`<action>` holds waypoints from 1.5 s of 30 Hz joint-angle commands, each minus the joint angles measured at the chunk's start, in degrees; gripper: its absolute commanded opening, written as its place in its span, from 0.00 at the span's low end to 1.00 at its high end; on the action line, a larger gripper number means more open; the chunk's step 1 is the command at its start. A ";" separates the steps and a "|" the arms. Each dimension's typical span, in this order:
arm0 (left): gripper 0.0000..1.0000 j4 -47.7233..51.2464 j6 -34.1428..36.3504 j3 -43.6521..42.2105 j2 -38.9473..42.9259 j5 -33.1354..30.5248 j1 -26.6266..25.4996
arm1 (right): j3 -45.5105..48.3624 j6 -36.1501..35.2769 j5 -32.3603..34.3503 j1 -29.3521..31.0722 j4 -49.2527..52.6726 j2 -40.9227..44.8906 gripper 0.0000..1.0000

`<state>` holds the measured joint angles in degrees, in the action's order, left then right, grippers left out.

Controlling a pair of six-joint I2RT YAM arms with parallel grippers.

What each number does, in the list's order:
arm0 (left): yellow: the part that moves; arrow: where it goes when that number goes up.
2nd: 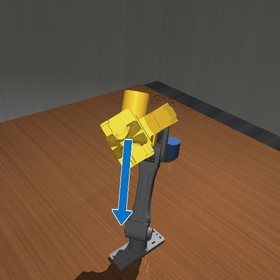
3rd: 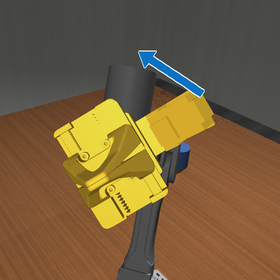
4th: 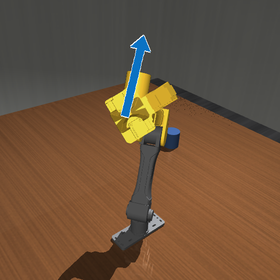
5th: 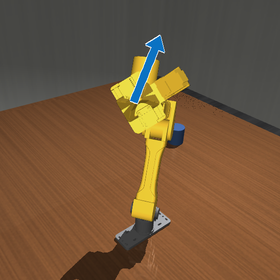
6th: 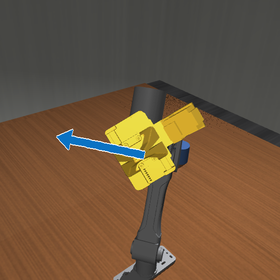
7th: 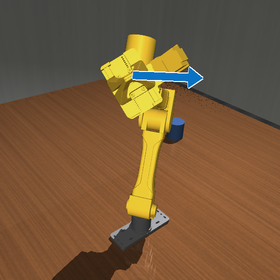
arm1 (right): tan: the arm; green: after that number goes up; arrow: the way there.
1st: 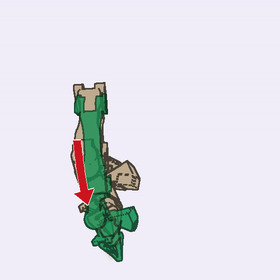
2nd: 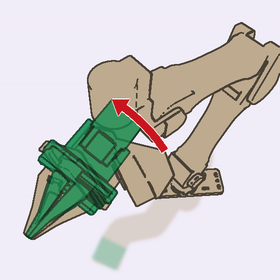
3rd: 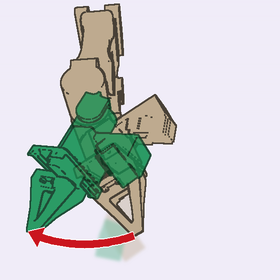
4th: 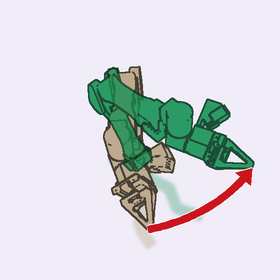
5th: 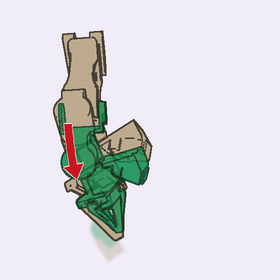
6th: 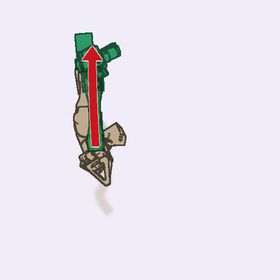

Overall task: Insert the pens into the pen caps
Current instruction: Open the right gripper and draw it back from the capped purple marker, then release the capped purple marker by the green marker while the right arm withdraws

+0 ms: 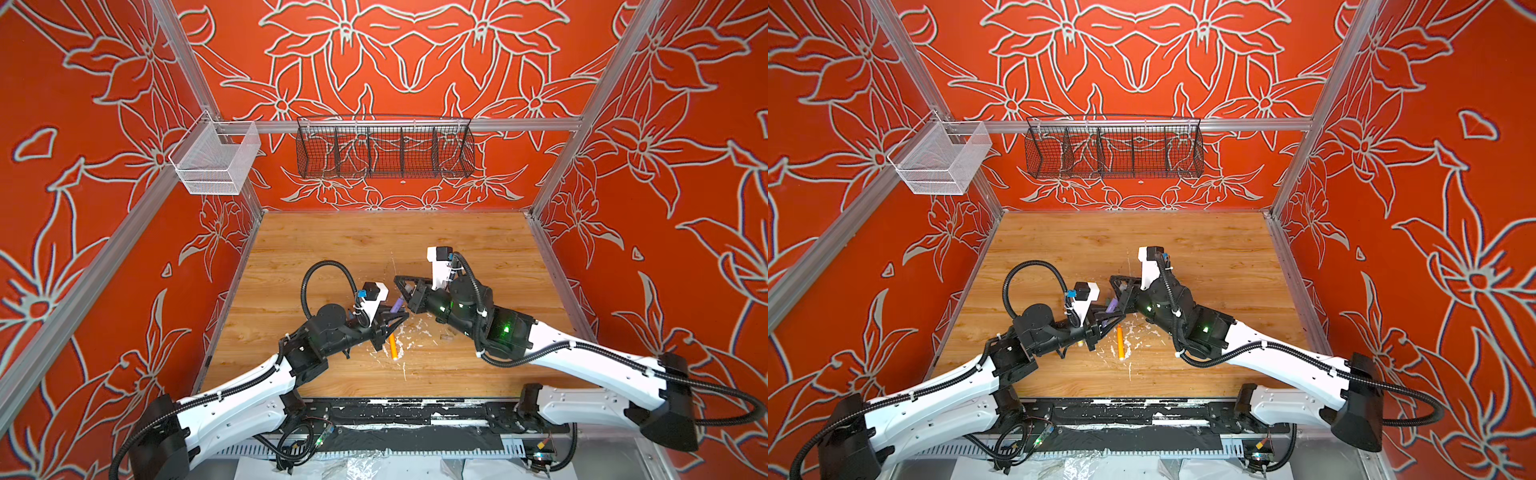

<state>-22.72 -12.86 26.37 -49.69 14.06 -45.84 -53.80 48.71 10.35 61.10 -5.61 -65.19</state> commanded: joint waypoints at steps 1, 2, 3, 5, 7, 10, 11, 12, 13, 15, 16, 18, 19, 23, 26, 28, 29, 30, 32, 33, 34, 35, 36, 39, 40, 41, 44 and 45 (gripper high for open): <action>0.00 -2.75 -2.08 6.36 -1.50 -8.08 0.52 | 2.11 0.86 -5.69 3.82 1.04 0.34 0.00; 0.00 -1.79 -2.07 8.01 -2.15 -8.09 0.49 | 2.41 0.79 -5.85 4.08 0.95 0.50 0.00; 0.00 -1.29 -2.03 9.96 -3.00 -7.74 0.49 | 2.92 0.94 -5.91 4.32 0.95 0.76 0.00; 0.00 -1.10 -1.72 12.58 -4.11 -7.33 0.49 | 3.64 1.07 -6.15 4.91 0.47 1.08 0.00; 0.00 0.11 -1.00 15.54 -4.92 -8.88 0.58 | 4.05 1.42 -6.63 5.58 0.09 0.94 0.00; 0.00 3.82 0.72 20.66 -6.04 -10.60 1.01 | 4.64 1.56 -6.74 6.64 -0.62 0.94 0.00; 0.00 4.68 1.04 21.95 -6.27 -10.87 1.30 | 4.88 1.53 -6.75 6.97 -1.14 0.87 0.00; 0.00 5.53 1.25 23.41 -6.38 -10.99 1.61 | 5.21 1.51 -6.83 7.34 -1.98 0.81 0.00; 0.00 6.42 1.39 24.61 -6.38 -10.99 2.01 | 5.39 1.47 -6.84 7.96 -2.81 0.63 0.00; 0.00 7.16 1.37 26.13 -6.38 -11.07 2.66 | 5.33 1.31 -6.95 8.97 -4.06 -0.14 0.00; 0.00 7.25 1.36 26.73 -6.38 -10.89 3.07 | 4.96 1.26 -7.25 9.48 -4.43 -0.66 0.00; 0.00 8.38 1.37 28.49 -6.39 -10.76 3.86 | 4.25 0.97 -7.43 10.73 -4.84 -1.89 0.00; 0.00 9.15 1.22 29.49 -6.39 -10.86 4.28 | 3.89 0.74 -7.27 11.46 -5.09 -2.47 0.00; 0.00 10.78 0.73 32.58 -9.38 -10.17 5.53 | 3.92 -0.30 -4.82 13.66 -6.57 -3.78 0.00; 0.00 11.76 -0.96 34.71 -10.42 -8.88 7.22 | 4.35 -0.65 -4.33 14.56 -8.09 -4.15 0.00; 0.00 11.95 -2.03 35.79 -10.77 -7.39 8.20 | 4.76 -0.72 -4.50 14.77 -8.98 -4.14 0.00; 0.00 12.01 -2.03 36.06 -10.91 -7.01 8.30 | 4.76 -1.06 -4.52 14.75 -9.30 -4.04 0.00; 0.00 12.11 -1.92 36.28 -11.04 -6.71 8.32 | 4.67 -1.47 -4.40 14.75 -9.19 -3.72 0.00; 0.00 12.73 -1.46 36.47 -11.21 -6.83 8.32 | 4.41 -2.27 -3.73 14.82 -8.04 -2.90 0.00; 0.00 13.08 -1.20 36.39 -11.22 -6.62 8.32 | 4.04 -2.80 -3.08 14.70 -6.72 -2.09 0.00; 0.00 13.60 -0.99 36.23 -11.17 -6.60 8.32 | 3.66 -3.24 -2.00 14.51 -4.80 -1.07 0.00; 0.00 14.19 -0.77 35.85 -11.13 -6.39 8.32 | 3.34 -3.62 -1.19 14.16 -3.04 0.03 0.04; 0.00 14.67 -0.80 35.25 -11.04 -6.56 8.26 | 2.89 -4.00 -0.40 13.38 -0.86 1.47 0.13; 0.00 18.26 -1.77 33.61 -10.61 -8.71 8.02 | -0.83 -6.33 0.60 8.47 10.65 5.55 0.33; 0.00 19.92 -2.78 32.96 -10.31 -10.00 7.77 | -2.64 -8.17 1.70 6.36 15.23 6.68 0.39; 0.00 21.34 -4.06 32.21 -10.10 -11.18 7.47 | -3.97 -10.63 2.02 4.42 17.97 7.60 0.45; 0.00 25.23 -6.57 28.63 -9.38 -16.17 4.10 | -8.04 -16.21 3.71 -3.24 28.31 10.15 0.56; 0.00 26.27 -7.18 27.29 -9.29 -19.22 2.04 | -8.20 -17.26 4.95 -5.48 30.60 11.67 0.59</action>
<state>2.79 -16.45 56.12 -59.81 3.36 -40.58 -58.63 37.45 15.35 59.81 10.00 -57.25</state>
